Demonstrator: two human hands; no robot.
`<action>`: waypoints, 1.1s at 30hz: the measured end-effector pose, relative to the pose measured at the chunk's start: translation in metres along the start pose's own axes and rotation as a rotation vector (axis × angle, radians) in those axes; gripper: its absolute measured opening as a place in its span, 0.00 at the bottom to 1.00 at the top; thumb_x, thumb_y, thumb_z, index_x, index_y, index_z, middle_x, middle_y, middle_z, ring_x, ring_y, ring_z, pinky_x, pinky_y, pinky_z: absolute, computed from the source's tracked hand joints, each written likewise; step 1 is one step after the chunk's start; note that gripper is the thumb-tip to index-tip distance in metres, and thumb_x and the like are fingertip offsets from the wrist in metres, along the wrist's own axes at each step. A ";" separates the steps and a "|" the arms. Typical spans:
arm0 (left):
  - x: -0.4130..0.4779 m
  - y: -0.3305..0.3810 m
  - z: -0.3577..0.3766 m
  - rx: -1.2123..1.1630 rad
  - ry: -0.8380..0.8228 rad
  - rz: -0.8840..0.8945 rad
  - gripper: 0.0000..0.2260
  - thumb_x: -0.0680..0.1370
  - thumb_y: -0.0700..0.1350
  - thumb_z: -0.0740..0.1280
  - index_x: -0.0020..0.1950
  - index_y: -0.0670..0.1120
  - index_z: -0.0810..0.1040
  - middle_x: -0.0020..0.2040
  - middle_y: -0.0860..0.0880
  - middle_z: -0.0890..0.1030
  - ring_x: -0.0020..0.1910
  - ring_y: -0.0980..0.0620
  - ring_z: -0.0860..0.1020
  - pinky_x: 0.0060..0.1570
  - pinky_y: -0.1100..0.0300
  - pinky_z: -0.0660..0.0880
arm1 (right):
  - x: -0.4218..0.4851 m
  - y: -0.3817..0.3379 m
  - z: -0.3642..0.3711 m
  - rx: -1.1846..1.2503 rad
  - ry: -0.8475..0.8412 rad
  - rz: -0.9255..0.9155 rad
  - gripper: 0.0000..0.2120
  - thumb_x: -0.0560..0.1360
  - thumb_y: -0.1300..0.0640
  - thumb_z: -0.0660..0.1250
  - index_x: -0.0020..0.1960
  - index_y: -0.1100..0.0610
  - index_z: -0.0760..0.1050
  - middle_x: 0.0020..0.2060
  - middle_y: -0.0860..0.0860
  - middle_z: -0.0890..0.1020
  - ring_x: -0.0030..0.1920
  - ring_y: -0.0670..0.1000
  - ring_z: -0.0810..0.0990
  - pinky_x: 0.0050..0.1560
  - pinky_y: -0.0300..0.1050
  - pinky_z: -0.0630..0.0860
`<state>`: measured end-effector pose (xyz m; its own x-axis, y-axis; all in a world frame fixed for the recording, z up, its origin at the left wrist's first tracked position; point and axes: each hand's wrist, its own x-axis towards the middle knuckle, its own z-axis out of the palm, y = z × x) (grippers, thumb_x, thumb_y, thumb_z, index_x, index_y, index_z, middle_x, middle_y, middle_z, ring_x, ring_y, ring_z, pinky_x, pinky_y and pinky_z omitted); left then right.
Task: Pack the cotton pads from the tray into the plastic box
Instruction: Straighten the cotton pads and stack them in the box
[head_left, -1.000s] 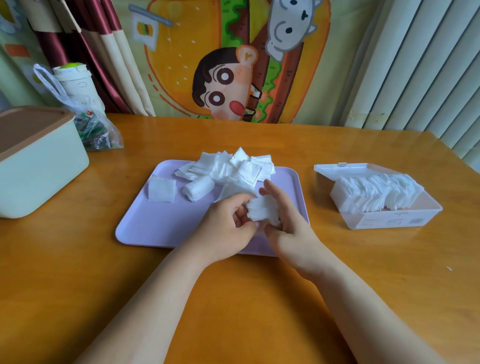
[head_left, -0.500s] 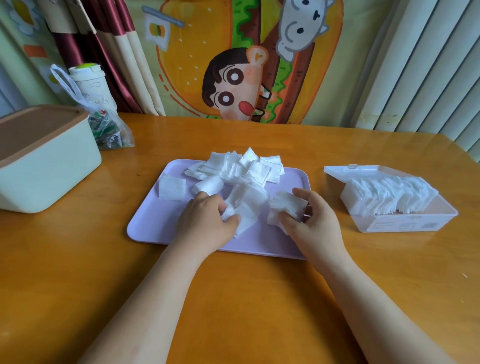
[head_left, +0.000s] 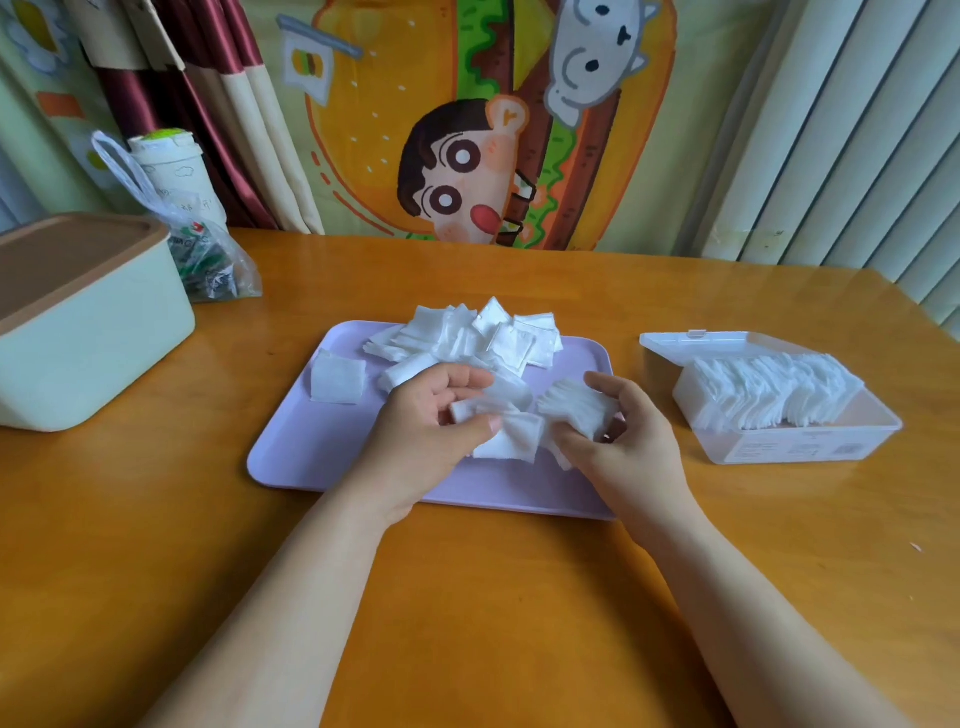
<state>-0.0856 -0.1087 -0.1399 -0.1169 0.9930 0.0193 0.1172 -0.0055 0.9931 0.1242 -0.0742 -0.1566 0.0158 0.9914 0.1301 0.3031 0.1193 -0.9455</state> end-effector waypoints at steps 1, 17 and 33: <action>0.000 0.001 0.001 -0.041 -0.037 -0.001 0.17 0.77 0.36 0.75 0.62 0.52 0.82 0.54 0.54 0.87 0.49 0.56 0.83 0.47 0.60 0.77 | 0.001 0.000 -0.002 0.036 -0.001 0.016 0.26 0.73 0.58 0.80 0.67 0.46 0.76 0.55 0.46 0.85 0.49 0.46 0.85 0.49 0.40 0.83; 0.000 -0.004 0.024 -0.081 -0.082 0.006 0.20 0.68 0.33 0.82 0.56 0.43 0.81 0.49 0.44 0.84 0.44 0.52 0.82 0.51 0.55 0.83 | 0.005 0.002 -0.008 0.197 -0.246 0.067 0.17 0.76 0.68 0.75 0.61 0.55 0.78 0.50 0.52 0.89 0.52 0.56 0.88 0.51 0.52 0.85; 0.003 -0.011 0.032 0.072 -0.016 0.210 0.12 0.68 0.40 0.84 0.45 0.45 0.84 0.44 0.50 0.79 0.38 0.51 0.77 0.45 0.59 0.78 | 0.004 0.000 -0.011 0.289 -0.365 0.056 0.12 0.82 0.68 0.67 0.64 0.59 0.76 0.47 0.54 0.88 0.43 0.51 0.86 0.46 0.42 0.81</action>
<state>-0.0557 -0.1015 -0.1543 -0.0671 0.9726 0.2224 0.2072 -0.2044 0.9567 0.1346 -0.0710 -0.1527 -0.3269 0.9450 0.0119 0.0331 0.0241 -0.9992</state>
